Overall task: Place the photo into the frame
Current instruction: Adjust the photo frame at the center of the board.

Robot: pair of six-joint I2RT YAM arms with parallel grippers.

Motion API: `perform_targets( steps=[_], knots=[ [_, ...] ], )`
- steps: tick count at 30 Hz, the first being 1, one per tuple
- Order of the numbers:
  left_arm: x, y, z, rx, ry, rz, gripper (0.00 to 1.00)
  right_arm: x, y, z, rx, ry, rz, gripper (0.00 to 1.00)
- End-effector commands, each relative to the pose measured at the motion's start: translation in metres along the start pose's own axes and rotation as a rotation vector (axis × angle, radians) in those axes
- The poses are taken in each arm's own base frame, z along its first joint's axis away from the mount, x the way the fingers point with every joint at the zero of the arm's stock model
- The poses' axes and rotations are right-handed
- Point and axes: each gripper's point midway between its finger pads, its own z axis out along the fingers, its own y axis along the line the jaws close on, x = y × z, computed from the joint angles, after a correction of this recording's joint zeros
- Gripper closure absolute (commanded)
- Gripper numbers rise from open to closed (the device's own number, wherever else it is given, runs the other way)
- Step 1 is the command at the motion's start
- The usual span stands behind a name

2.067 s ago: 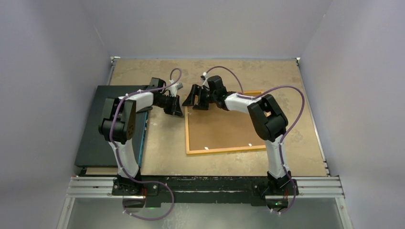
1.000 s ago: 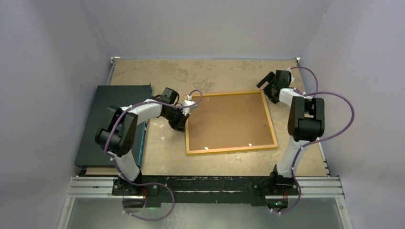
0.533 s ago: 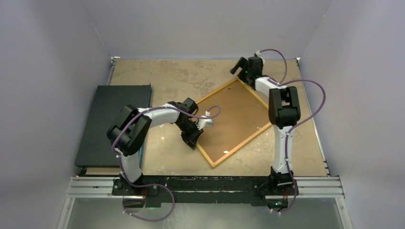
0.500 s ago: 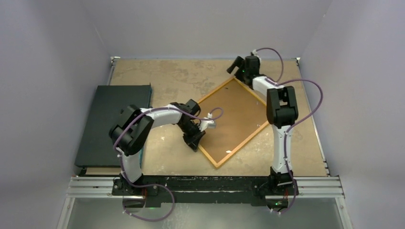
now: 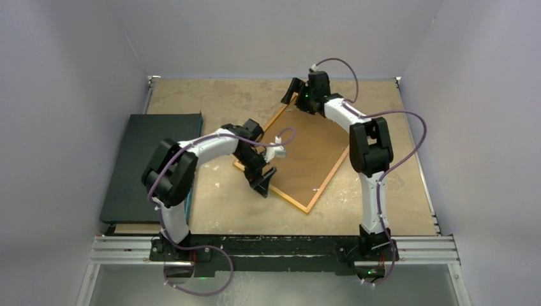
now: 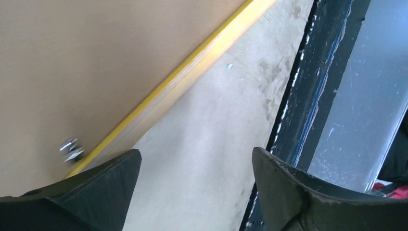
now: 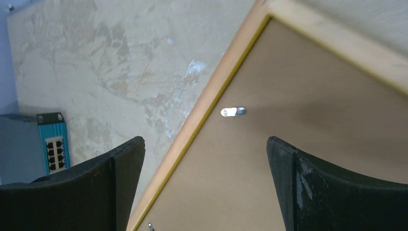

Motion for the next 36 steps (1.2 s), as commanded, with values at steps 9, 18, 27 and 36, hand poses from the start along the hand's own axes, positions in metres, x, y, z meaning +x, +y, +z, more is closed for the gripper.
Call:
perform_targets(
  steps=[9, 18, 27, 36],
  knots=[
    [-0.042, 0.077, -0.133, -0.255, -0.231, 0.008, 0.13, -0.049, -0.006, -0.106, 0.07, -0.19, 0.004, 0.01],
    [-0.063, 0.187, -0.142, -0.434, -0.398, -0.187, 0.48, 0.008, -0.001, -0.15, -0.051, -0.14, 0.013, 0.02],
    [-0.045, 0.188, -0.111, -0.347, -0.376, -0.246, 0.94, 0.071, 0.005, -0.156, -0.184, -0.014, -0.026, 0.13],
    [-0.009, 0.151, -0.079, -0.211, -0.324, -0.279, 0.99, 0.1, 0.027, -0.138, -0.259, 0.062, -0.035, 0.15]
  ],
)
